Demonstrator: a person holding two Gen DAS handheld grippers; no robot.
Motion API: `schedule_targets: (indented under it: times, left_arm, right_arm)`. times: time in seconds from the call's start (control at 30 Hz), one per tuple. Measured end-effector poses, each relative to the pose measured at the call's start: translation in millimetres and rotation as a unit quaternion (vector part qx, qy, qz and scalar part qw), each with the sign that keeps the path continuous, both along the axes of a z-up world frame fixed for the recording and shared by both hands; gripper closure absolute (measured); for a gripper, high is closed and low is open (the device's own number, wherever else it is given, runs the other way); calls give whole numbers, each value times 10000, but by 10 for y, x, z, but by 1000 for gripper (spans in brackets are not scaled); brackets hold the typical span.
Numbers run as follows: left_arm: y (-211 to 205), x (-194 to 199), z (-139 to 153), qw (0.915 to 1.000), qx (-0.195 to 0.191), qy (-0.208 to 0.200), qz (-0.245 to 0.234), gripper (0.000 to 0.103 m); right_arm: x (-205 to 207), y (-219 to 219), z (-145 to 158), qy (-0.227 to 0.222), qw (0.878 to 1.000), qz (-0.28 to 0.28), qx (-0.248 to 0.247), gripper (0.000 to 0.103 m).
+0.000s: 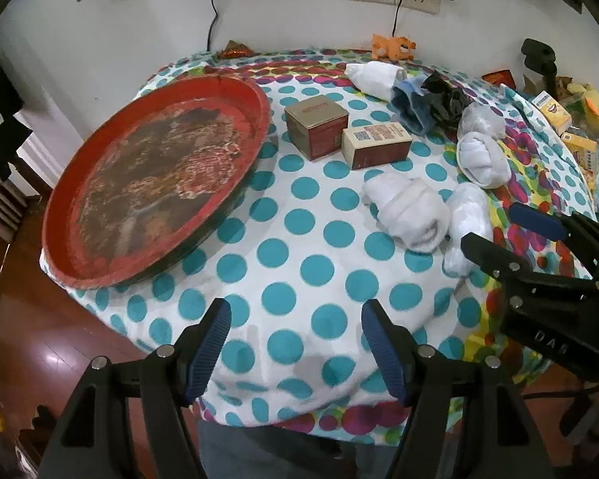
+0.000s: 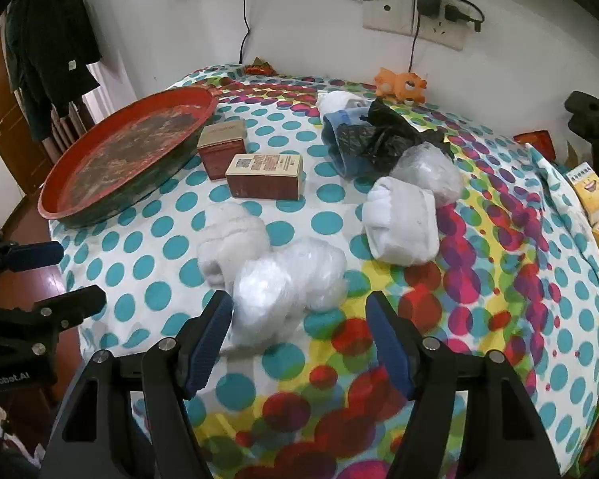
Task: Organize objects
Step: 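Grasp a white cloth bundle with the left tool while the right grasps a plastic-wrapped bundle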
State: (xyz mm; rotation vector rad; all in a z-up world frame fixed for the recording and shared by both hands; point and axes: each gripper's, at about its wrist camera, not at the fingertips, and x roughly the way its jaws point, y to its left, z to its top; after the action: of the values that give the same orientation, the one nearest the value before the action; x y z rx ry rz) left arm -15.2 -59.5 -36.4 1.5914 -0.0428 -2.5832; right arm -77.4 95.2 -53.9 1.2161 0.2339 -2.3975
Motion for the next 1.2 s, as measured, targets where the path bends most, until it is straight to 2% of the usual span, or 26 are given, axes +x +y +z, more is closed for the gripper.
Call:
schedule_targets:
  times: [0.17, 0.27, 0.53, 0.63, 1.0, 1.2]
  left_arm:
    - [42, -179, -48, 9999, 32, -105, -99, 33]
    - [51, -289, -63, 9998, 35, -171, -110, 33]
    - [191, -586, -109, 9988, 270, -336, -242, 33]
    - [291, -666, -134, 9984, 282, -385, -288, 33]
    - [568, -892, -110, 9966, 689, -369, -257, 33]
    - [629, -1015, -262, 9964, 633, -525, -223, 33]
  right_arm:
    - [-163, -28, -93, -84, 10000, -27, -44, 37]
    - [-219, 0, -123, -101, 9998, -2, -155, 47]
    - [-204, 174, -99, -39, 9990, 58, -447, 58]
    - [-184, 274, -87, -96, 9982, 28, -591, 58]
    - [-141, 417, -101, -79, 9965, 100, -822, 58]
    - [-150, 461, -124, -101, 9954, 147, -946, 58]
